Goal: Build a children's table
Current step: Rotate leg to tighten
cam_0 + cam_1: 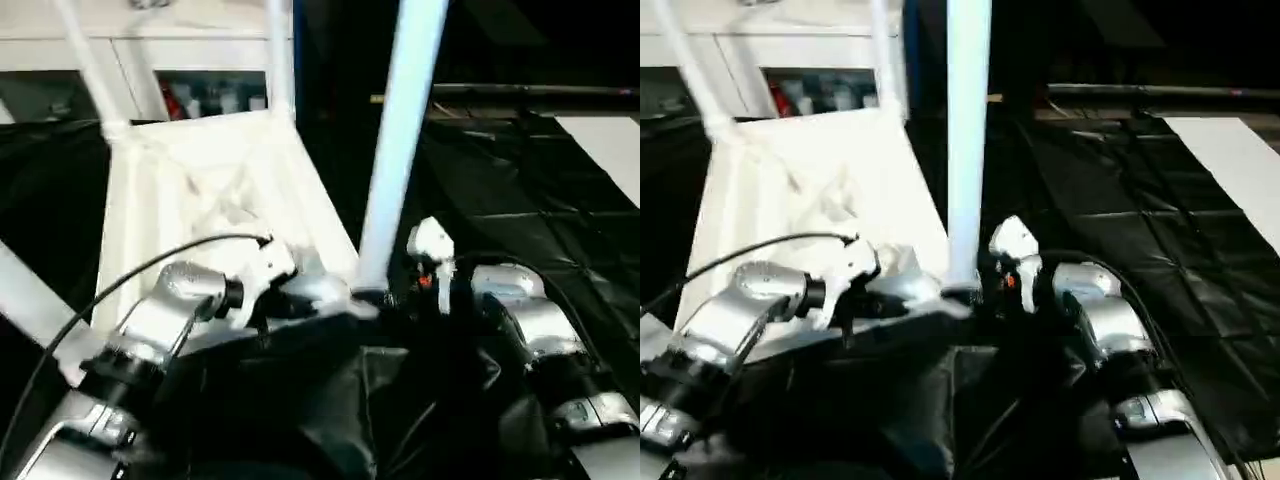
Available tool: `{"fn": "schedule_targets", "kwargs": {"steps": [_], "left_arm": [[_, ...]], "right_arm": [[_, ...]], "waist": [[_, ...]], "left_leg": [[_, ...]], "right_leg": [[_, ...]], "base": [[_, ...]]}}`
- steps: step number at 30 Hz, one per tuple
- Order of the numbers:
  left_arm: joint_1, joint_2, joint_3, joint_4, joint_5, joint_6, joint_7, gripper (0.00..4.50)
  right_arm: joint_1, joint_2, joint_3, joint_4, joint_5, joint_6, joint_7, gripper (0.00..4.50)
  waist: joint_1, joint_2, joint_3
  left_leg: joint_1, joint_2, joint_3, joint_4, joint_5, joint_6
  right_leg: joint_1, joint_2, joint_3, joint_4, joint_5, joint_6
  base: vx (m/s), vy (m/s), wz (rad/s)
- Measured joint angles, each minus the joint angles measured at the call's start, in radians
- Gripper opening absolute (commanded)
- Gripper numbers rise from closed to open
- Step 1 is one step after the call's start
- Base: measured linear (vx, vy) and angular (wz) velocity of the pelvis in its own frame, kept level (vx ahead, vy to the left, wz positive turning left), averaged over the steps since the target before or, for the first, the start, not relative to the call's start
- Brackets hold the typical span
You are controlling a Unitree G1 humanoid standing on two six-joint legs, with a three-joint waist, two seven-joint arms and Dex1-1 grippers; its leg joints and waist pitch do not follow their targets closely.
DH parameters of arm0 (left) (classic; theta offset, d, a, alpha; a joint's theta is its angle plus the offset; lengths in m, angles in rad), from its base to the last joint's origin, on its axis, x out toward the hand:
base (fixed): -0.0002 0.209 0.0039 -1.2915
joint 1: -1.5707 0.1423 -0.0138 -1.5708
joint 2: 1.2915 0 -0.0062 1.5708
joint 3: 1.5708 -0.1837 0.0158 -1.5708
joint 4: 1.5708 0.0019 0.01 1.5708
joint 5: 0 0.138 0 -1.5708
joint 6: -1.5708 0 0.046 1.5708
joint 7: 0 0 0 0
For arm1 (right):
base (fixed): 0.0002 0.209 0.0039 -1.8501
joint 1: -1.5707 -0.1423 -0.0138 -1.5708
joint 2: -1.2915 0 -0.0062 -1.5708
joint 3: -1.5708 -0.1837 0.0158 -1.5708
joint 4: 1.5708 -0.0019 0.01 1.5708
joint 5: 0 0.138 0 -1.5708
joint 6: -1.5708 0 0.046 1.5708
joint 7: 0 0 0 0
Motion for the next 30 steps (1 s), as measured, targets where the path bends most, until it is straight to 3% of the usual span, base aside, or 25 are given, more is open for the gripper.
{"fn": "schedule_targets", "kwargs": {"steps": [6, 14, 23, 26, 30], "left_arm": [[0.016, 0.018, -0.001, -0.029, -0.011, 0.019, -0.016, 0.00], [0.022, 0.022, -0.001, -0.048, -0.017, 0.043, -0.029, 0.00], [0.053, 0.042, -0.003, -0.099, -0.027, 0.084, -0.036, 0.00], [0.070, 0.046, 0.005, -0.118, -0.026, 0.099, -0.024, 0.00], [0.079, 0.010, 0.025, -0.119, -0.020, 0.118, 0.052, 0.00]], "right_arm": [[0.003, -0.012, 0.015, -0.001, -0.017, 0.002, 0.042, 3.73], [0.010, -0.019, 0.015, -0.034, -0.012, 0.028, 0.039, 2.95], [0.056, 0.003, 0.012, -0.066, 0.004, 0.030, 0.026, 2.68], [0.073, 0.023, 0.009, -0.071, 0.003, 0.024, -0.011, 2.68], [0.080, 0.075, -0.019, -0.062, -0.003, 0.022, -0.131, 2.67]], "waist": [[-0.002, 0.000, 0.000], [-0.002, 0.000, 0.000], [-0.009, -0.002, -0.001], [-0.014, -0.005, -0.003], [-0.035, -0.007, -0.004]], "left_leg": [[0.000, 0.000, 0.000, 0.001, 0.000, 0.000], [0.000, 0.000, 0.000, 0.002, 0.000, 0.000], [0.002, 0.000, -0.001, 0.004, 0.000, 0.000], [0.003, 0.000, -0.001, 0.004, 0.000, 0.000], [0.006, 0.000, 0.000, 0.004, 0.001, -0.001]], "right_leg": [[0.000, 0.000, 0.000, 0.002, 0.000, 0.000], [0.000, 0.000, 0.000, 0.003, 0.000, 0.000], [0.000, 0.000, 0.000, 0.005, 0.000, 0.000], [0.001, 0.000, 0.000, 0.005, 0.000, 0.000], [0.003, 0.000, 0.001, 0.005, 0.000, 0.000]], "base": [[0.000, 0.000, 0.00], [0.000, 0.000, 0.00], [0.000, 0.000, 0.00], [0.000, 0.000, 0.00], [0.000, 0.000, 0.00]]}}
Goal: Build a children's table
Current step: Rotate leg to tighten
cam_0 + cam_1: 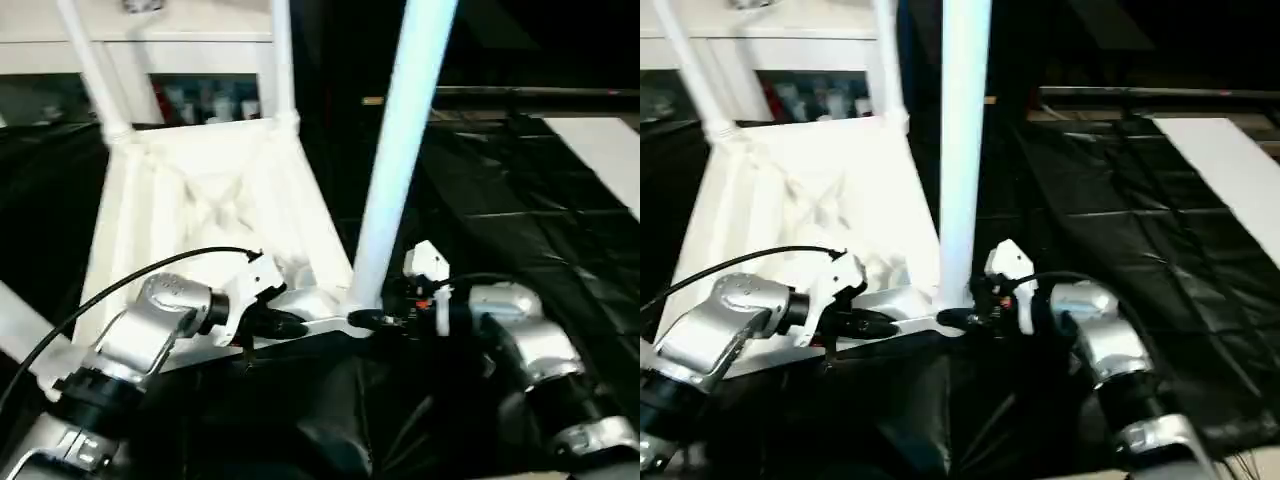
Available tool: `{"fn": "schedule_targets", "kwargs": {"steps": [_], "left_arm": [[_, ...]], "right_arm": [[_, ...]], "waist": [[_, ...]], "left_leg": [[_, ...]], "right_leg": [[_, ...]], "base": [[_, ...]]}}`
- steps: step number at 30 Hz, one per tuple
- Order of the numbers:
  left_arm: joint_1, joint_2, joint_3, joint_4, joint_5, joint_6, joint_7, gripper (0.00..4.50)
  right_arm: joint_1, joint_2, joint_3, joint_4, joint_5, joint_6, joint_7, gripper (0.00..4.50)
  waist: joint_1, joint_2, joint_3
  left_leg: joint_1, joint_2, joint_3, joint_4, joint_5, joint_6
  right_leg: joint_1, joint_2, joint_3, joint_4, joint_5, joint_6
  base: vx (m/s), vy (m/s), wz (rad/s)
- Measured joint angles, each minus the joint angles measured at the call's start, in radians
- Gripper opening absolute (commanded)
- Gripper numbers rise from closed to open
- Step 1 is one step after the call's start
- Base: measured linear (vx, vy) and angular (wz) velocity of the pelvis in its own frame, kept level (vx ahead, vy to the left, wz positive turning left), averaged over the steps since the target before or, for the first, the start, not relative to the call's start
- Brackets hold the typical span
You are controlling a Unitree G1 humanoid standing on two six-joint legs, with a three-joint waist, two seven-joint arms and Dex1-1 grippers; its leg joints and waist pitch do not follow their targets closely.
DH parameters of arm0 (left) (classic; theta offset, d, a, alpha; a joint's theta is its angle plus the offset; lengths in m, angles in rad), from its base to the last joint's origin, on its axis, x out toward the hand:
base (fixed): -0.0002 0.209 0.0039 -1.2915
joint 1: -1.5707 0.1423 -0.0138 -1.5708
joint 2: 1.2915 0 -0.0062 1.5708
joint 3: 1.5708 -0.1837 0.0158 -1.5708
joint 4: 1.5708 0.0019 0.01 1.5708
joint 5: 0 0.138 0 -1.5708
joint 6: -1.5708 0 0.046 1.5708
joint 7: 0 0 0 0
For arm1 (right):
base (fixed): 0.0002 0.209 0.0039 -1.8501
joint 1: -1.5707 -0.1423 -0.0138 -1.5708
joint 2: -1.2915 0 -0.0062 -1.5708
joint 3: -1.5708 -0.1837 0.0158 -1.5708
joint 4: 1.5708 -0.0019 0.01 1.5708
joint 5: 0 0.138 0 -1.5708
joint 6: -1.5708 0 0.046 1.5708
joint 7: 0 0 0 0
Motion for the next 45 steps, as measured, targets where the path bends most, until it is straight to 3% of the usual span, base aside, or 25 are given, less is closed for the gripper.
{"fn": "schedule_targets", "kwargs": {"steps": [6, 11, 15, 17, 19, 21, 25, 29, 33, 39, 45], "left_arm": [[0.002, -0.166, 0.053, -0.003, 0.048, 0.073, 0.283, 0.00], [-0.002, -0.268, 0.063, 0.007, 0.086, 0.085, 0.444, 0.00], [-0.003, -0.302, 0.065, 0.014, 0.102, 0.083, 0.488, 0.00], [0.001, -0.301, 0.061, 0.006, 0.102, 0.083, 0.487, 0.00], [0.005, -0.295, 0.053, -0.007, 0.101, 0.083, 0.486, 0.00], [0.013, -0.276, 0.052, -0.025, 0.098, 0.082, 0.484, 0.00], [0.013, -0.242, 0.084, -0.021, 0.102, 0.061, 0.492, 0.00], [0.026, -0.205, 0.082, -0.031, 0.086, 0.037, 0.421, 0.00], [0.051, -0.132, 0.069, -0.057, 0.050, 0.014, 0.299, 0.00], [0.074, -0.045, 0.042, -0.087, -0.010, 0.014, 0.124, 0.00], [0.078, -0.023, 0.029, -0.103, -0.017, 0.014, 0.073, 0.00]], "right_arm": [[0.027, 0.173, -0.093, 0.028, -0.043, -0.032, -0.385, 2.67], [0.001, 0.257, -0.104, 0.060, -0.109, -0.045, -0.626, 2.67], [-0.011, 0.268, -0.104, 0.078, -0.132, -0.059, -0.668, 2.67], [-0.001, 0.269, -0.113, 0.071, -0.113, -0.067, -0.658, 2.67], [0.013, 0.270, -0.139, 0.059, -0.072, -0.063, -0.621, 3.22], [0.034, 0.265, -0.158, 0.026, -0.022, -0.048, -0.551, 3.36], [0.042, 0.203, -0.103, -0.039, 0.021, -0.013, -0.363, 3.70], [0.032, 0.087, -0.052, -0.079, 0.030, 0.010, -0.190, 3.78], [0.032, -0.007, -0.046, -0.090, 0.031, 0.007, -0.058, 3.78], [0.019, -0.054, -0.017, -0.086, 0.016, -0.001, 0.030, 3.78], [0.003, -0.076, 0.022, -0.083, 0.014, -0.004, 0.095, 3.78]], "waist": [[-0.018, 0.002, -0.002], [-0.024, 0.008, -0.006], [-0.023, 0.013, -0.009], [-0.022, 0.013, -0.009], [-0.021, 0.012, -0.008], [-0.023, 0.011, -0.008], [-0.039, 0.001, -0.004], [-0.020, -0.001, -0.003], [-0.011, -0.002, -0.004], [0.006, -0.008, -0.002], [0.023, -0.013, -0.002]], "left_leg": [[0.003, 0.000, 0.000, -0.001, 0.000, -0.001], [0.003, -0.002, -0.001, -0.001, 0.000, 0.000], [0.003, -0.004, -0.001, -0.002, -0.001, 0.001], [0.002, -0.004, -0.001, -0.003, -0.001, 0.001], [0.002, -0.004, -0.001, -0.004, -0.001, 0.000], [0.001, -0.003, -0.001, -0.006, -0.001, 0.001], [-0.002, 0.000, -0.002, -0.006, 0.000, 0.000], [0.000, 0.000, -0.003, -0.006, 0.000, 0.000], [0.001, 0.000, -0.003, -0.006, 0.000, 0.000], [0.000, 0.000, -0.002, -0.004, 0.000, 0.000], [-0.001, -0.001, 0.000, -0.003, 0.000, 0.000]], "right_leg": [[0.001, 0.000, 0.000, 0.000, -0.003, 0.006], [0.001, 0.000, 0.003, -0.001, -0.004, 0.007], [0.002, -0.001, 0.004, -0.002, -0.006, 0.010], [0.001, -0.001, 0.004, -0.002, -0.006, 0.010], [0.001, -0.001, 0.004, -0.002, -0.006, 0.011], [0.000, 0.000, 0.004, -0.002, -0.006, 0.010], [-0.002, 0.002, -0.001, -0.001, -0.005, 0.011], [-0.002, 0.002, -0.002, -0.001, -0.003, 0.007], [-0.002, 0.001, -0.001, -0.001, -0.003, 0.007], [-0.002, 0.001, 0.000, -0.001, -0.003, 0.007], [0.000, 0.000, 0.002, -0.001, -0.003, 0.006]], "base": [[0.000, 0.000, 0.00], [0.000, 0.000, 0.00], [0.000, 0.000, 0.00], [0.000, 0.000, 0.00], [0.000, 0.000, 0.00], [0.000, 0.000, 0.00], [0.000, 0.000, 0.00], [0.000, 0.000, 0.00], [0.000, 0.000, 0.00], [0.000, 0.000, 0.00], [0.000, 0.000, 0.00]]}}
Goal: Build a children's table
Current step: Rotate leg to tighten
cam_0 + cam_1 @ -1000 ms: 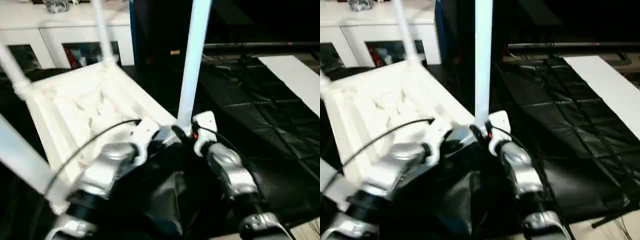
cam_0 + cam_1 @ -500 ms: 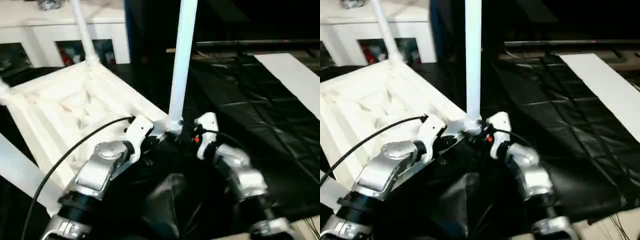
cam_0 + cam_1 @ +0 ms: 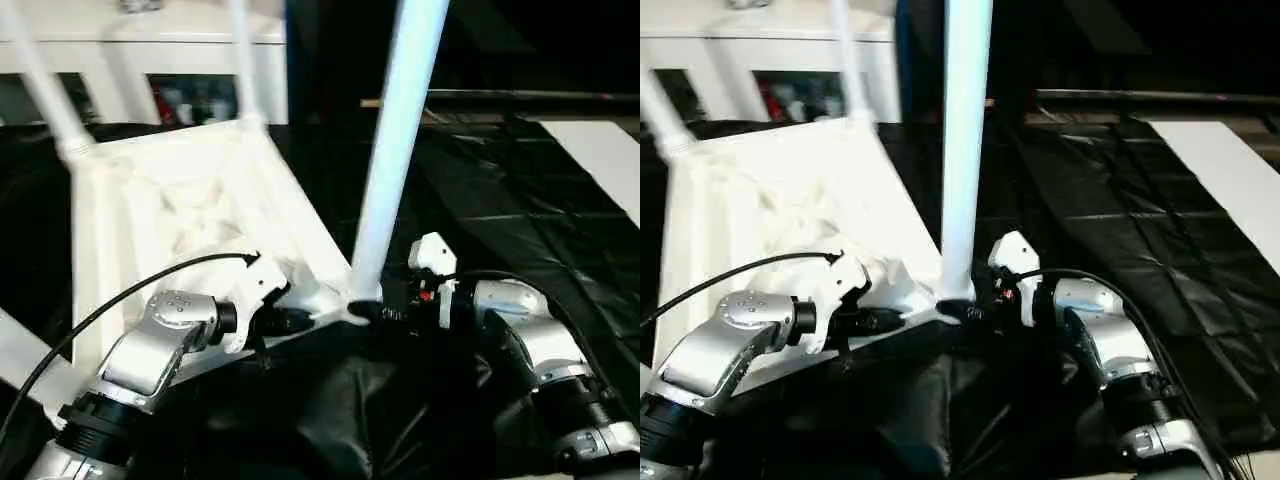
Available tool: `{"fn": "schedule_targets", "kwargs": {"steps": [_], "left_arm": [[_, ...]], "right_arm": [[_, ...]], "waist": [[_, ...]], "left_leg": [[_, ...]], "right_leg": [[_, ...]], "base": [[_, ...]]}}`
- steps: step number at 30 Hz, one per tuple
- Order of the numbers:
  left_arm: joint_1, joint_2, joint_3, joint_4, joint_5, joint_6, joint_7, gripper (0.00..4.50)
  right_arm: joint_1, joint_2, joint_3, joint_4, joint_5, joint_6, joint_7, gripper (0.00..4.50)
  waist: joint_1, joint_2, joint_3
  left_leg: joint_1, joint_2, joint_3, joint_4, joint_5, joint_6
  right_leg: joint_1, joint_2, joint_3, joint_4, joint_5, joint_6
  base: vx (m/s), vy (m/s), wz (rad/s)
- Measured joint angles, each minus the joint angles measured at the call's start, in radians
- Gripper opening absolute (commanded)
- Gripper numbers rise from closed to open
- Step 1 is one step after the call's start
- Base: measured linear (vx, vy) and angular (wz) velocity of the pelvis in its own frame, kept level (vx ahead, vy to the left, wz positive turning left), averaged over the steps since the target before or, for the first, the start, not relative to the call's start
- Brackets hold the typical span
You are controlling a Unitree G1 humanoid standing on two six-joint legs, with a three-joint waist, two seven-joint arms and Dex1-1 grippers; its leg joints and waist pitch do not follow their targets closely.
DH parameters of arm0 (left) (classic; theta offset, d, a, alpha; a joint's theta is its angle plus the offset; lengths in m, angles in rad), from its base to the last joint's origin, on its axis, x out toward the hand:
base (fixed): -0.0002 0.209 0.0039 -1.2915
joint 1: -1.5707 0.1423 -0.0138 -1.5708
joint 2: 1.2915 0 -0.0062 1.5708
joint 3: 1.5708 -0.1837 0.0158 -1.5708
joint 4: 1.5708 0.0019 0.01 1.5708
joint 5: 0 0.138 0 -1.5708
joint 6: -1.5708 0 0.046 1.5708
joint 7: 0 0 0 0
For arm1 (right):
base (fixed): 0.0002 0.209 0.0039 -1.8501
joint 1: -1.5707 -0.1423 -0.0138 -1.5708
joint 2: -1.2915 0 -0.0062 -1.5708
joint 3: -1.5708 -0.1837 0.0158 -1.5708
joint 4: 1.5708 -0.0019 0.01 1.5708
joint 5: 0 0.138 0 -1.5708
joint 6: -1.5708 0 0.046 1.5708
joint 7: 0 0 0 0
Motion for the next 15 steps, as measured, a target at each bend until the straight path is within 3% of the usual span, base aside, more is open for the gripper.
{"fn": "schedule_targets", "kwargs": {"steps": [7, 8, 15], "left_arm": [[0.004, 0.013, -0.002, -0.013, -0.009, 0.016, -0.011, 0.00], [0.006, 0.014, -0.002, -0.015, -0.010, 0.016, -0.012, 0.00], [0.009, 0.023, -0.004, -0.019, -0.016, 0.019, -0.024, 0.00]], "right_arm": [[-0.040, 0.016, 0.016, 0.074, -0.027, -0.038, 0.019, 3.63], [-0.046, 0.016, 0.024, 0.081, -0.040, -0.046, 0.020, 3.28], [-0.053, 0.015, 0.031, 0.103, -0.044, -0.068, 0.021, 2.80]], "waist": [[0.002, -0.008, -0.001], [0.003, -0.008, -0.002], [0.006, -0.009, -0.002]], "left_leg": [[0.000, 0.000, 0.000, 0.000, 0.000, 0.000], [0.000, 0.000, 0.000, 0.000, 0.000, 0.000], [0.000, 0.000, 0.000, 0.000, 0.000, 0.000]], "right_leg": [[0.000, 0.000, 0.000, 0.000, 0.000, 0.000], [0.000, 0.000, 0.000, 0.000, 0.000, 0.000], [0.000, 0.000, 0.000, 0.001, 0.000, 0.000]], "base": [[0.000, 0.000, 0.00], [0.000, 0.000, 0.00], [0.000, 0.000, 0.00]]}}
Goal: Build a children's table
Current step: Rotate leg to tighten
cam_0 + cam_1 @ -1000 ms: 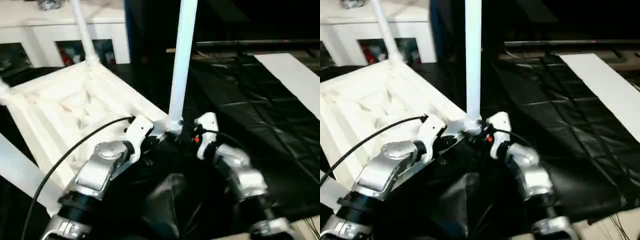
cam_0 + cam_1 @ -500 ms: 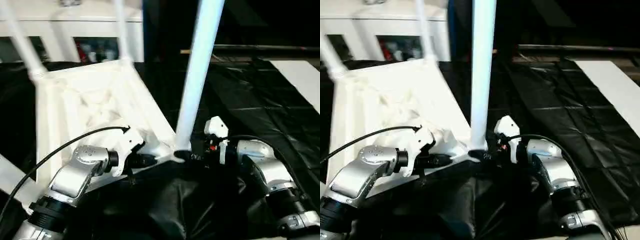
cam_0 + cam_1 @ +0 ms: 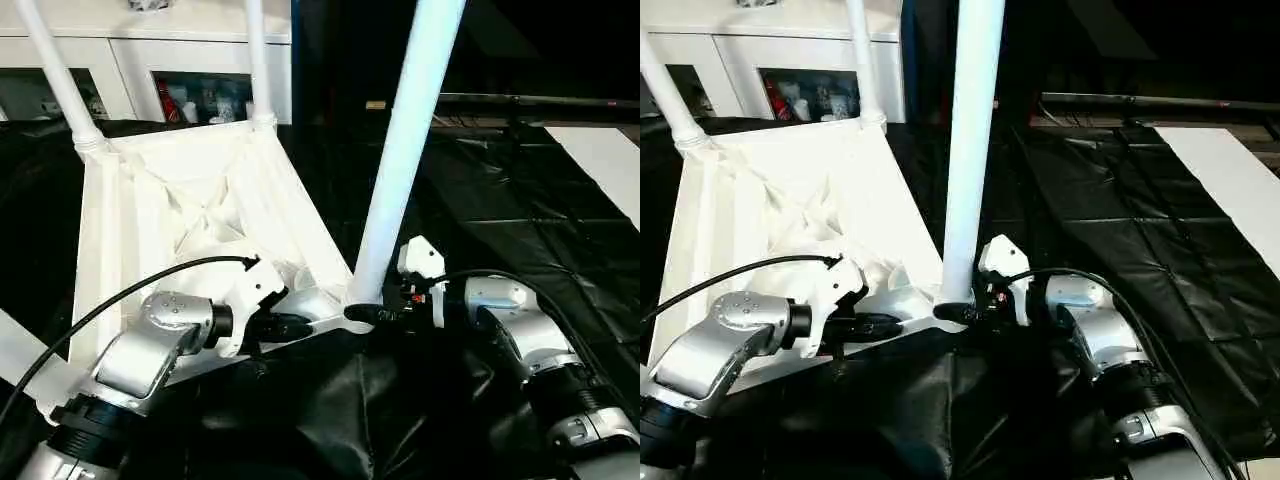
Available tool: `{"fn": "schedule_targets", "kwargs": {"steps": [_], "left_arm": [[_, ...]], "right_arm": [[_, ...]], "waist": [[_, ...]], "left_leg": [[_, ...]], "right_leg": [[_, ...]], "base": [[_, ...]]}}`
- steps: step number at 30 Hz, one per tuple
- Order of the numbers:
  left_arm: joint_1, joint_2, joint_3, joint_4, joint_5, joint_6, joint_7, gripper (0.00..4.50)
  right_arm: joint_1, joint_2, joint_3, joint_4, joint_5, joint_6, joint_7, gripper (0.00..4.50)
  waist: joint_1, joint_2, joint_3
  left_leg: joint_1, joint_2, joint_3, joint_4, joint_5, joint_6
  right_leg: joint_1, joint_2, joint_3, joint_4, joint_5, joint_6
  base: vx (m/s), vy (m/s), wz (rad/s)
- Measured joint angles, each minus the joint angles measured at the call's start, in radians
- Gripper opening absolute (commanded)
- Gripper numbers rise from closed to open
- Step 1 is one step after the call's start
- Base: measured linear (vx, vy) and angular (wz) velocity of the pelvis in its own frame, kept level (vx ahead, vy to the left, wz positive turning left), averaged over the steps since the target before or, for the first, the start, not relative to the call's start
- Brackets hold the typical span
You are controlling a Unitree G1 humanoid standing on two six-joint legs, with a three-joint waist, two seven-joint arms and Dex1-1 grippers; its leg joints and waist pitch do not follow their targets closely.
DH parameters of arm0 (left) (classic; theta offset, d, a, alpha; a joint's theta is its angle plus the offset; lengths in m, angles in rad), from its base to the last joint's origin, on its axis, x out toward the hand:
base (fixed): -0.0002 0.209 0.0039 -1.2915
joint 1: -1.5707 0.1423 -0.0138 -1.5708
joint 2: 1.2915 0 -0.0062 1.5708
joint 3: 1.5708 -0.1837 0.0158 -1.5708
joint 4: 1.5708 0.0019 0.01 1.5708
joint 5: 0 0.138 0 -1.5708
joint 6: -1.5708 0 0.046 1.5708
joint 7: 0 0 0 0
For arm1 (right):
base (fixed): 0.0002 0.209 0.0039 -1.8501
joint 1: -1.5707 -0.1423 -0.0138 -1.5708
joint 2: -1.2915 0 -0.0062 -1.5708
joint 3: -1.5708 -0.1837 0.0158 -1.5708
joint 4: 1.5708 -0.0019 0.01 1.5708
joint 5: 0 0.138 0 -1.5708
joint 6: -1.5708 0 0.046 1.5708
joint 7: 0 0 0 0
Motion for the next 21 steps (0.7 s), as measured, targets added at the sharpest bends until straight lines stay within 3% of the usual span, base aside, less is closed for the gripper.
{"fn": "schedule_targets", "kwargs": {"steps": [7, 10, 15, 21], "left_arm": [[0.000, -0.001, 0.000, -0.001, 0.000, 0.008, 0.002, 0.00], [0.003, -0.024, 0.005, -0.003, 0.004, 0.022, 0.053, 0.00], [-0.030, -0.181, 0.030, 0.049, 0.065, 0.067, 0.285, 0.00], [-0.060, -0.311, 0.045, 0.126, 0.094, 0.048, 0.470, 0.00]], "right_arm": [[0.014, 0.001, -0.001, -0.009, -0.007, -0.021, -0.009, 2.48], [0.030, 0.037, -0.029, -0.006, -0.007, -0.011, -0.091, 2.46], [0.047, 0.190, -0.141, 0.021, -0.006, 0.050, -0.447, 2.45], [0.048, 0.338, -0.188, 0.003, -0.057, 0.085, -0.829, 2.14]], "waist": [[-0.001, 0.000, 0.000], [-0.005, 0.000, -0.002], [-0.029, 0.004, -0.007], [-0.042, 0.003, -0.012]], "left_leg": [[0.001, 0.000, 0.000, 0.000, 0.000, 0.000], [0.004, 0.000, 0.000, 0.001, 0.000, 0.000], [0.006, -0.001, 0.000, 0.002, 0.000, 0.000], [0.007, -0.001, -0.003, 0.001, 0.000, 0.000]], "right_leg": [[0.001, 0.000, 0.000, 0.000, 0.000, 0.000], [0.003, 0.000, 0.000, 0.001, 0.000, 0.000], [0.004, 0.000, 0.003, 0.003, -0.003, 0.005], [0.004, 0.000, 0.000, -0.001, -0.004, 0.007]], "base": [[0.000, 0.000, 0.00], [0.000, 0.000, 0.00], [0.000, 0.000, 0.00], [0.000, 0.000, 0.00]]}}
